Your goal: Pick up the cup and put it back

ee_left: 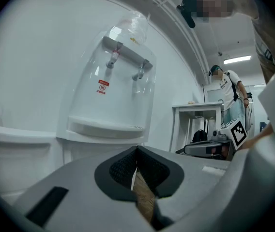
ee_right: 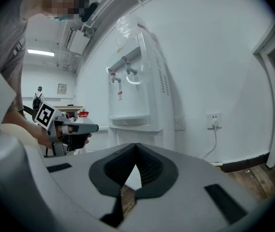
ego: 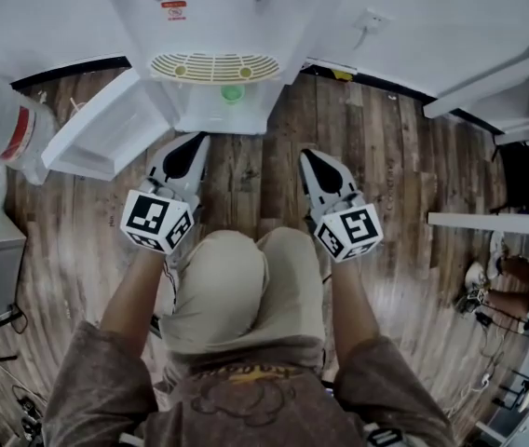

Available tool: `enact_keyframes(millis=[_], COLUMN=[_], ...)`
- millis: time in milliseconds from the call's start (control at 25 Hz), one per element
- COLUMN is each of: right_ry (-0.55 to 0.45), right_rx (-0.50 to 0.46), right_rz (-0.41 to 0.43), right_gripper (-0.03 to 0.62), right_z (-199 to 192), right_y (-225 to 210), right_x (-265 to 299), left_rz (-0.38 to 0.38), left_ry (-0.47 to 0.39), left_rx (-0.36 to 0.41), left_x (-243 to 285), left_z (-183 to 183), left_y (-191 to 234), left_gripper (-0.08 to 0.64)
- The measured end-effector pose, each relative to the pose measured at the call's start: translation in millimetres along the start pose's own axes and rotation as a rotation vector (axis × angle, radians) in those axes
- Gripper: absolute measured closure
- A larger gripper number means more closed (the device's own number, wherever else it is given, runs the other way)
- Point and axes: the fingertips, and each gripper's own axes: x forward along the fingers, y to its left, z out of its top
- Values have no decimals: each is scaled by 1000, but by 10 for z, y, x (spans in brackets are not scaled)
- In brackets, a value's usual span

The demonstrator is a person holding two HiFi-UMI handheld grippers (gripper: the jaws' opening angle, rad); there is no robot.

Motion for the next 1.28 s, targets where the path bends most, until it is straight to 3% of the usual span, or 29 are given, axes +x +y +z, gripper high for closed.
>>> enact_keyframes(millis=[360, 880, 1080, 1280], right_ry=[-28, -31, -32, -28], right_rx=[7, -1, -5, -13], right_rz=[17, 31, 29, 24], right_gripper=[591, 591, 591, 591], right_z=[-100, -130, -121, -117], right_y=[29, 161, 205, 222], right_x=[-190, -274, -291, -291], left_rz=[14, 9, -1, -3], left_ry=[-24, 4, 8, 14], left_rx=[-10, -21, -24, -31], left_x=[-150, -212, -194, -156], left_z=[-68, -166, -184, -283], left_y=[-134, -179, -178, -116], left_gripper=[557, 550, 398, 295])
